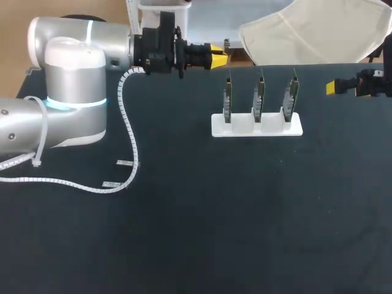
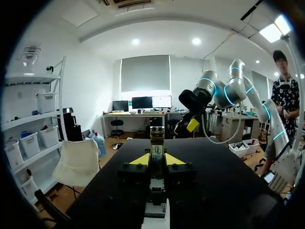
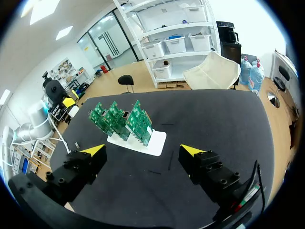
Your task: Pick up the optical module with the left hand, and insert it into the network port with the right hand.
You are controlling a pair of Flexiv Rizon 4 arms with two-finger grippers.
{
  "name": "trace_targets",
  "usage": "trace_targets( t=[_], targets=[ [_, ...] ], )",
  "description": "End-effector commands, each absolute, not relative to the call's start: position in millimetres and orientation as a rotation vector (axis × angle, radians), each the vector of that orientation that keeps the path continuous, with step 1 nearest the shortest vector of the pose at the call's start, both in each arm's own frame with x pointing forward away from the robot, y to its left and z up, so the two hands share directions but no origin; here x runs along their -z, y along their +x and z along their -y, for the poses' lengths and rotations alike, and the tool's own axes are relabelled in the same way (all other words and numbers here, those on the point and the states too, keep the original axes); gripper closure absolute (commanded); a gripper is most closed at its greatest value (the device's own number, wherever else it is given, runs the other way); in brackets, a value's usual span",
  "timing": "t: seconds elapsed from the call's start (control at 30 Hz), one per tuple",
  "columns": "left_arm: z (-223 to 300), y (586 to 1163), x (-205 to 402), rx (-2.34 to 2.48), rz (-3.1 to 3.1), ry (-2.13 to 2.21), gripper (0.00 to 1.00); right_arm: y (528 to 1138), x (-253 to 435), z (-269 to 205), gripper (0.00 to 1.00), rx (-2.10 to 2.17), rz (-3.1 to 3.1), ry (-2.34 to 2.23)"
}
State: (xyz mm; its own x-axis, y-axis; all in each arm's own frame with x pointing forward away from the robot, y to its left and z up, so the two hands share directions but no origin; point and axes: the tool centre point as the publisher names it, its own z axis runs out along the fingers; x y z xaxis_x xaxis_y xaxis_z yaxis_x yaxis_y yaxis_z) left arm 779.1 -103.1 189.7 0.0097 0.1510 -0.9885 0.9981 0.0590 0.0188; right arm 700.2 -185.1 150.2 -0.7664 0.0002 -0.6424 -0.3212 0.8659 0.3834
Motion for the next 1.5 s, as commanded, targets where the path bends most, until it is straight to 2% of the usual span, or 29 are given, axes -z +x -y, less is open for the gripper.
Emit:
trace_targets(
  t=[0.03,0.43,1.5],
  targets=[
    [104.5,781.7,-187.9,1.082,-1.334,1.281,1.0,700.0,-150.0,185.1,0.0,-0.636,-2.374,-0.231],
    [119.1,778.3,-182.6,1.121,-1.287,1.3,1.0,700.0,-150.0,185.1,0.0,-0.636,-2.374,-0.231],
    [113.1,774.4,-173.0,1.141,-1.283,1.306,1.0,700.0,-150.0,185.1,0.0,-0.636,-2.374,-0.231]
  ],
)
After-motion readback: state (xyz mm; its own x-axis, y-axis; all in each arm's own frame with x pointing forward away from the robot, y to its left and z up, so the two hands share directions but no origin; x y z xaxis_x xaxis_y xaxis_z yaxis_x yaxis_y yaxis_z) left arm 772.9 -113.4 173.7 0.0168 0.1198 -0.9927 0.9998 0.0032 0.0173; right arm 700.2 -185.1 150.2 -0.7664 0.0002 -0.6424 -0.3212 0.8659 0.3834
